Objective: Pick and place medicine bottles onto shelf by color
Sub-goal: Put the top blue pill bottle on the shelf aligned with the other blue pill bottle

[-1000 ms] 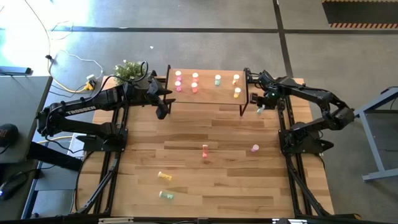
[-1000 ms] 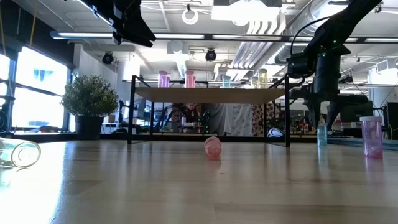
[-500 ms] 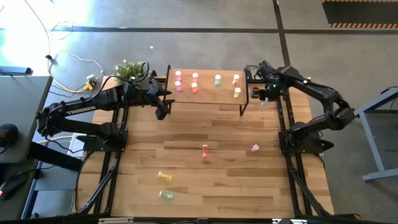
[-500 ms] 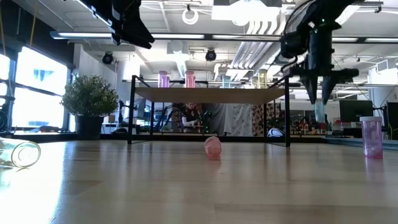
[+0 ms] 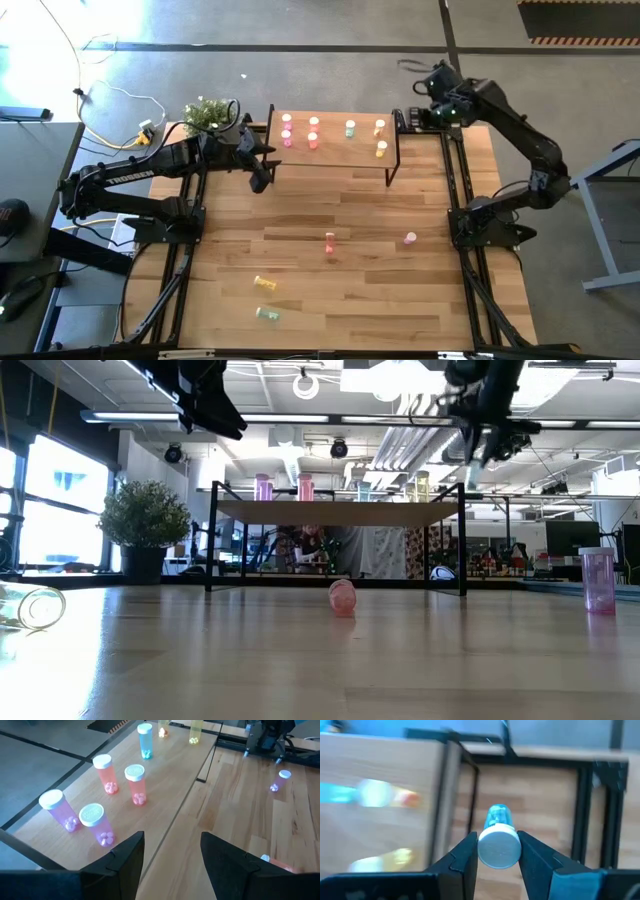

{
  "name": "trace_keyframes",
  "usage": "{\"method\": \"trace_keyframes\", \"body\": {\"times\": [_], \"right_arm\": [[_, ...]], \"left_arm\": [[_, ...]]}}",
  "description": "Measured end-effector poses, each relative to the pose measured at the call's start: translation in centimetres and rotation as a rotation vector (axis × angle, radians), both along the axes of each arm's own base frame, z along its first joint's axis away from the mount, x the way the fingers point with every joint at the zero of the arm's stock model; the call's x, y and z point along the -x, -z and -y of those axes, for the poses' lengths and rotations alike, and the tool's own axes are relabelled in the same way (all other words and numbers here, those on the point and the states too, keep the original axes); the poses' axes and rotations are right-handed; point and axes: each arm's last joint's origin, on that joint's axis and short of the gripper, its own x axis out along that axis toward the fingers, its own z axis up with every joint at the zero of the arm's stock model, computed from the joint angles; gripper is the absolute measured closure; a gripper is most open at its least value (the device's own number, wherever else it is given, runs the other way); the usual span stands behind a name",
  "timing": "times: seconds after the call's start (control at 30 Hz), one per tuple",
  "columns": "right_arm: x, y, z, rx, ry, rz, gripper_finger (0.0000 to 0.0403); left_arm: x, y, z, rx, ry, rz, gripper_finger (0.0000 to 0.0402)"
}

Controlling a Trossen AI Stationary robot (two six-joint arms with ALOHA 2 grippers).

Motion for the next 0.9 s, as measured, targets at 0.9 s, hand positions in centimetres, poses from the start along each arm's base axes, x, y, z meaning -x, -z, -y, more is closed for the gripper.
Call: {"method": "trace_keyframes", "body": {"times": [0.9], "right_arm": [[-7.6, -10.6, -1.4, 0.282, -0.574, 0.077, 0.0294]], "left_arm": [[0.3, 0.6, 0.2, 0.051, -0.016, -0.054, 0.0216]]}}
